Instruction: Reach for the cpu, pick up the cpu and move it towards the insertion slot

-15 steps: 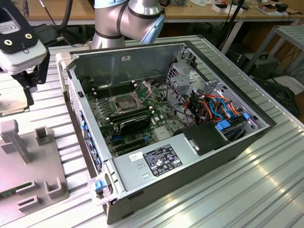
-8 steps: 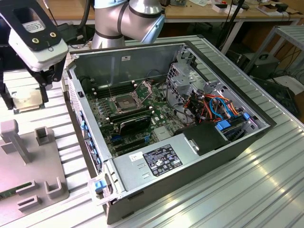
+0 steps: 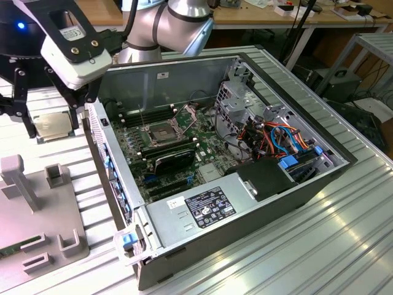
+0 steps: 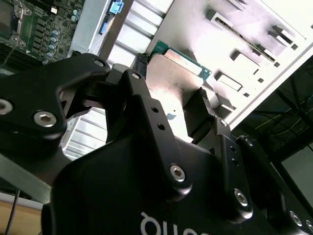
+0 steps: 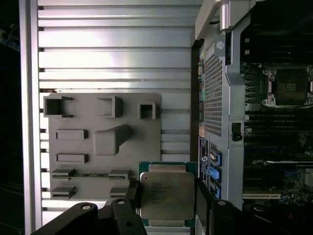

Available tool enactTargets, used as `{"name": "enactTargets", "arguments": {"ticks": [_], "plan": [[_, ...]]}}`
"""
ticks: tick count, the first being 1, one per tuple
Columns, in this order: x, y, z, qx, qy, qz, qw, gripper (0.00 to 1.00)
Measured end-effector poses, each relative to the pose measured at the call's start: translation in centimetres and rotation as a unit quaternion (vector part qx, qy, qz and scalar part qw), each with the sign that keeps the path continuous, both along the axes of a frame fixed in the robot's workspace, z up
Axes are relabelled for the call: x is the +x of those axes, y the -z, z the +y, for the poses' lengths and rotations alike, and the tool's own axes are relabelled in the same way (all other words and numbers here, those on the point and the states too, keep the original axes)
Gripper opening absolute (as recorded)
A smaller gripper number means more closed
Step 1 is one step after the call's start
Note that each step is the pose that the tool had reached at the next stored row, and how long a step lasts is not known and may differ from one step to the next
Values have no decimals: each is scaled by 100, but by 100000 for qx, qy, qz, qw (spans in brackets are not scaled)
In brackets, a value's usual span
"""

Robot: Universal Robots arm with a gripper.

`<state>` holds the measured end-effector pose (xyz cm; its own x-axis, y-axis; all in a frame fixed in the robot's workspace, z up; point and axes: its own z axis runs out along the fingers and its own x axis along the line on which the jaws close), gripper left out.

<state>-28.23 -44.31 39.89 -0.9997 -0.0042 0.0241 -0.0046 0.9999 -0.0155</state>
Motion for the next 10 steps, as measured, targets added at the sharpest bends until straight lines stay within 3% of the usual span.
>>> {"name": "enactTargets", "arguments": {"ticks": [5,10], "plan": [[111,0,0,-1,-3,1,100000,55],[287,0,0,-3,-2,0,100000,55]]}}
